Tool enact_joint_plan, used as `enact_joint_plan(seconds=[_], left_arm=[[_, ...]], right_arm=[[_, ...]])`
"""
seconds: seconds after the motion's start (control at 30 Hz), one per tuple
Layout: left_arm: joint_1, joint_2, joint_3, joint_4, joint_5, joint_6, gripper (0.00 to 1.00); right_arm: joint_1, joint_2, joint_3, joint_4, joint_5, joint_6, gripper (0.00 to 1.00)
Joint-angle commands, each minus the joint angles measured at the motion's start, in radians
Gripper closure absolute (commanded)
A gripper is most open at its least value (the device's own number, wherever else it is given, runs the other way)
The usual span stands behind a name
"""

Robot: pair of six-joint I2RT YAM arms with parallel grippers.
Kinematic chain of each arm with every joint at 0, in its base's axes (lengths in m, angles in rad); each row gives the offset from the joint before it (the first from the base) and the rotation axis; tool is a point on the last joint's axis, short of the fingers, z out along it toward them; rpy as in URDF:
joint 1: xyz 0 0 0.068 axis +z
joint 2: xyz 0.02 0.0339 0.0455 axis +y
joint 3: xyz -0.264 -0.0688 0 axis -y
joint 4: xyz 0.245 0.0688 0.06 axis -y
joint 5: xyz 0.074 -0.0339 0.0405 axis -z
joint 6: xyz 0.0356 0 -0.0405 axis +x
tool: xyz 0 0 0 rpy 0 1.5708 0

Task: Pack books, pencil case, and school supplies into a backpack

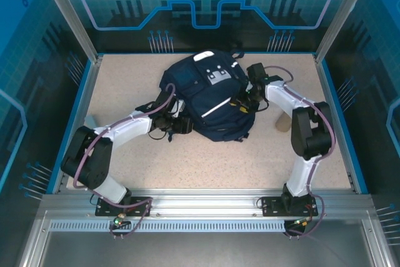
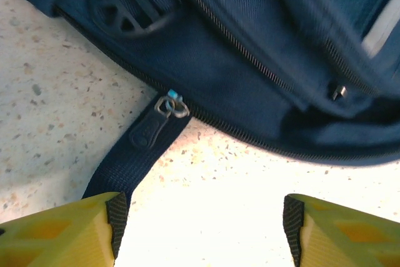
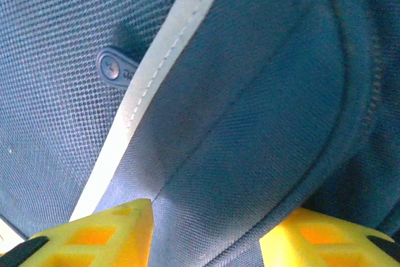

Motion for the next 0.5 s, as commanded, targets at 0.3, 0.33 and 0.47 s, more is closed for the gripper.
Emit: enact_joint_plan(seconds=[0.3, 0.33, 0.47], left_arm=[[0.009, 0.193, 0.149, 0.028, -0.062, 0.133, 0.52], [0.009, 0.212, 0.163, 0.022, -0.068, 0.138, 0.55], [0.009, 0.26, 0.191, 0.006, -0.085, 0.151, 0.6]], right_arm=[[-0.048, -0.054, 0.019, -0.037, -0.027, -0.09, 0.51], [-0.053, -0.071, 0.006, -0.037, -0.029, -0.092, 0.5], [-0.063, -0.123, -0.051, -0.037, -0.034, -0.091, 0.5]])
